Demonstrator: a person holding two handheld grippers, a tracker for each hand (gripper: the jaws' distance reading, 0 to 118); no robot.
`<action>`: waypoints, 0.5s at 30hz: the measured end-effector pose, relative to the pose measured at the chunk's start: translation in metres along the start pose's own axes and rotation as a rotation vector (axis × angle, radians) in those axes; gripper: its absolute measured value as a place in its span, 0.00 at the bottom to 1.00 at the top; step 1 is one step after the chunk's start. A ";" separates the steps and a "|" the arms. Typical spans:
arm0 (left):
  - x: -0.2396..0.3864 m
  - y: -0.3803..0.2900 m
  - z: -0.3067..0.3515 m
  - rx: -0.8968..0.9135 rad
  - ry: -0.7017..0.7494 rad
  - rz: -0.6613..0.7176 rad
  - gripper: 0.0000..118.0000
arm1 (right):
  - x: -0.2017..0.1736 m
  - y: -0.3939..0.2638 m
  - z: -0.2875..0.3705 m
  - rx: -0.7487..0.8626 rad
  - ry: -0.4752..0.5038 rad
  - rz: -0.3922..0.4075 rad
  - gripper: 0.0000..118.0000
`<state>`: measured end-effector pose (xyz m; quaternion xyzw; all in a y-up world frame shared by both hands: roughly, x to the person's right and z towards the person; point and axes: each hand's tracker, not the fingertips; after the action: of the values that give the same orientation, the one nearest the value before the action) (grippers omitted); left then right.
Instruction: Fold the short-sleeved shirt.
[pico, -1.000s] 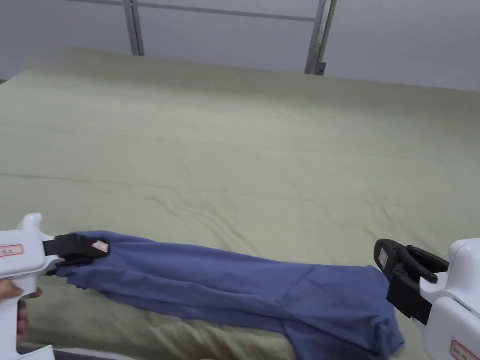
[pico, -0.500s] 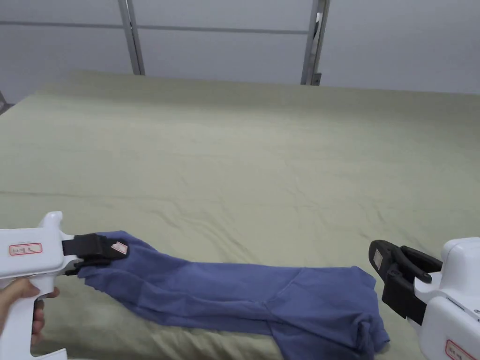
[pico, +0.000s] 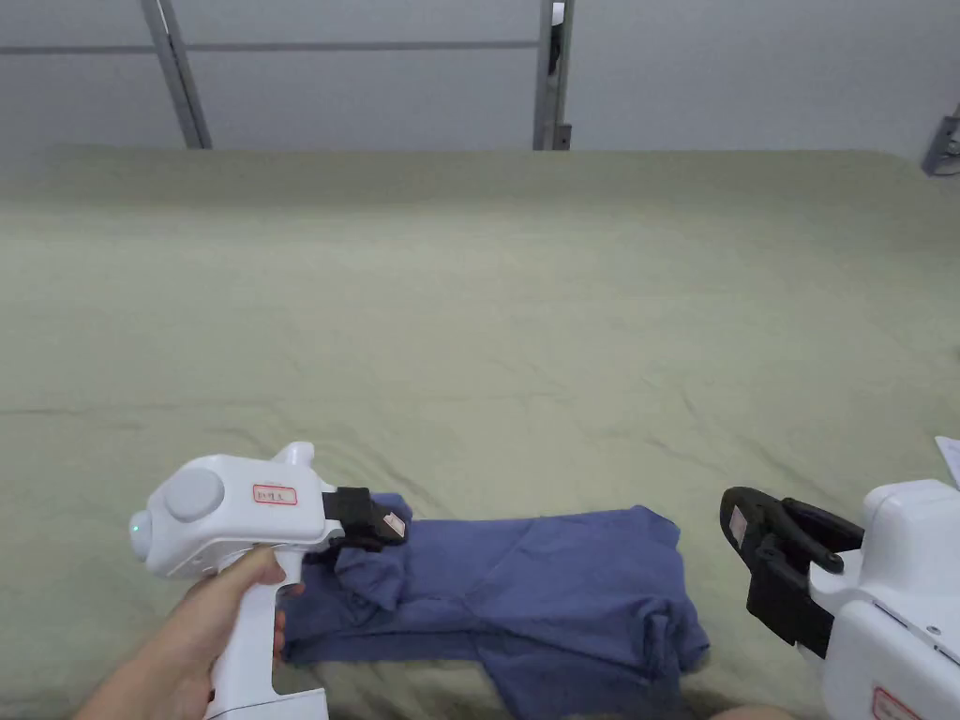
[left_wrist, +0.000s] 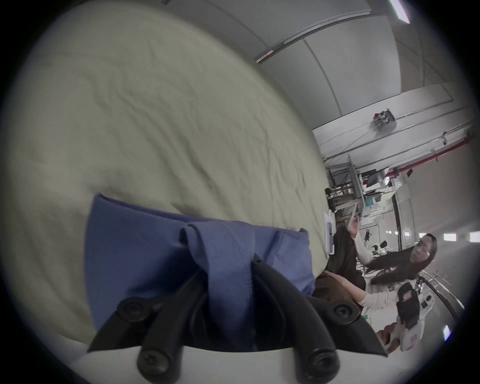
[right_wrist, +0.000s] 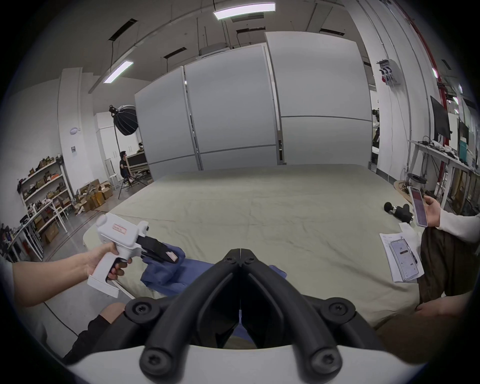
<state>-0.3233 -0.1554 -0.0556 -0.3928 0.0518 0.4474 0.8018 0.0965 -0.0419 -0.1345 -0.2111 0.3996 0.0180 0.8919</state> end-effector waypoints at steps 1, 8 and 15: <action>0.000 -0.001 -0.009 -0.015 0.013 -0.001 0.07 | 0.003 0.000 0.000 -0.004 -0.006 -0.006 0.02; -0.048 0.016 -0.052 -0.037 -0.003 0.121 0.07 | 0.014 0.001 0.001 -0.003 -0.041 -0.044 0.02; -0.059 0.026 -0.032 0.023 -0.175 0.109 0.92 | 0.003 0.000 -0.006 -0.017 -0.015 -0.029 0.02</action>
<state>-0.3698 -0.2091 -0.0668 -0.3396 0.0082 0.5224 0.7821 0.0941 -0.0443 -0.1405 -0.2243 0.3895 0.0103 0.8932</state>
